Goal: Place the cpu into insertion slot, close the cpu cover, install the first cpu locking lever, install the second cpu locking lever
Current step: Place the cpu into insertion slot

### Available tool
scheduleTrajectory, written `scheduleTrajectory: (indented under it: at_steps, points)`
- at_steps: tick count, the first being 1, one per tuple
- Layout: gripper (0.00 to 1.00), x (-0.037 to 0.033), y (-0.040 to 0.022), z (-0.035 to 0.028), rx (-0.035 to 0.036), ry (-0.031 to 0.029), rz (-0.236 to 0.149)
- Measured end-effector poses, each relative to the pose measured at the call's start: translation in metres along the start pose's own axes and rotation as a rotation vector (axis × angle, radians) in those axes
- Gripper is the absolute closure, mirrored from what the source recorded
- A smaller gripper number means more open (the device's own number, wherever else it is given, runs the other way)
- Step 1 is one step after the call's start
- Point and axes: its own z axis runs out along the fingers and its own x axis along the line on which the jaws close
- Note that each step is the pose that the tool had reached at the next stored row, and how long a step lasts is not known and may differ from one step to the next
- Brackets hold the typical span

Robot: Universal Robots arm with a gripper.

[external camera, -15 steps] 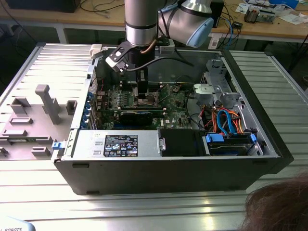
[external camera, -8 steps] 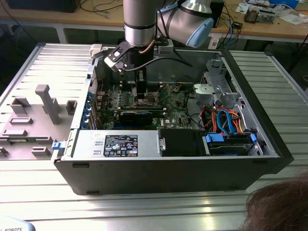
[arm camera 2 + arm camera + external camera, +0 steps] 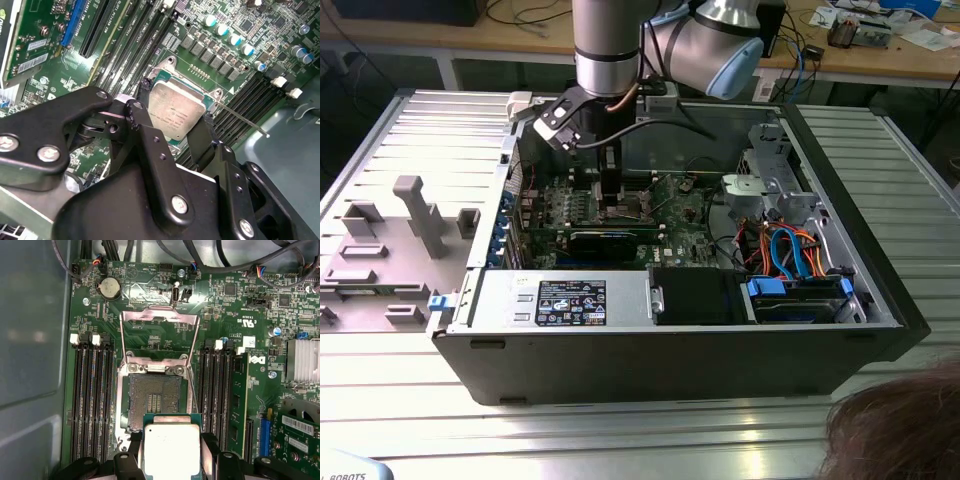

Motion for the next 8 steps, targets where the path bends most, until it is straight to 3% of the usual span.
scheduleTrajectory:
  at_steps: [8]
  points:
    - [0.45, 0.0002, -0.0038, 0.0004, 0.0, 0.0, 0.0]
